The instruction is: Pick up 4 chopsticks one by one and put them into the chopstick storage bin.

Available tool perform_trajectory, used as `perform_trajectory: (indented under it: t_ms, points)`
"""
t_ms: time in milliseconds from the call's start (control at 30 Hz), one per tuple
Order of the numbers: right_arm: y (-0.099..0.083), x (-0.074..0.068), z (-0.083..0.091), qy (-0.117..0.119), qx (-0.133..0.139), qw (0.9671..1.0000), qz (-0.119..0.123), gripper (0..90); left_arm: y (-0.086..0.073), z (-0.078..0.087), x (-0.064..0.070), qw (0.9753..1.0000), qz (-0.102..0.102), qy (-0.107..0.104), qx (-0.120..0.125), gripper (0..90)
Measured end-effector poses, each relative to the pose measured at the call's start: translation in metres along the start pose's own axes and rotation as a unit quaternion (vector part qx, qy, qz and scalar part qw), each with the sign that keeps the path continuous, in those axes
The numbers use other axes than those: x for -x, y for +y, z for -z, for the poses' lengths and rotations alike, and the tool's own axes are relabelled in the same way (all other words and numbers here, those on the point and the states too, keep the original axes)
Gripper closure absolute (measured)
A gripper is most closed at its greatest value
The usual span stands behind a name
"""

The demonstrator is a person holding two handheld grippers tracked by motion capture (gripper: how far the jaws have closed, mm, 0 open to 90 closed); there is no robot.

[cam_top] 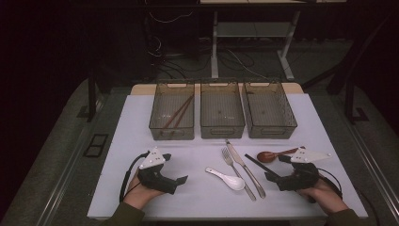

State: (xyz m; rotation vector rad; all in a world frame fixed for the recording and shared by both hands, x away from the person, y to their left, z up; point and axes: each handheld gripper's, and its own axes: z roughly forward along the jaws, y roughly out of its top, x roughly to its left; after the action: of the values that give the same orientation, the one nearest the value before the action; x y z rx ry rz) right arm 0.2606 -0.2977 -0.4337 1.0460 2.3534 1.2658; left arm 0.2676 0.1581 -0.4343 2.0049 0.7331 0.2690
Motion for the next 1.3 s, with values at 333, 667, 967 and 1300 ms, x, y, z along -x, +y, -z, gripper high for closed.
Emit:
perform_trajectory:
  t_ms: [333, 667, 967, 1300]
  points:
    - [0.001, 0.008, 0.013, 0.0, -0.015, 0.9998, 0.012, 12.0, -0.002, -0.002, -0.001, 1.0, 0.002, -0.008, -0.002, 0.0]
    - [-0.004, 0.024, 0.027, 0.0, -0.031, 0.9995, 0.001, 14.2, -0.003, -0.004, -0.001, 0.9999, 0.002, -0.013, -0.006, 0.0]
    - [-0.01, 0.033, 0.036, 0.002, -0.044, 0.999, -0.005, 32.6, -0.004, -0.005, -0.001, 0.9998, 0.002, -0.017, -0.011, 0.0]
    - [-0.012, 0.034, 0.036, 0.021, -0.078, 0.9967, -0.012, 56.1, -0.005, -0.006, -0.001, 0.9997, 0.003, -0.02, -0.01, 0.0]
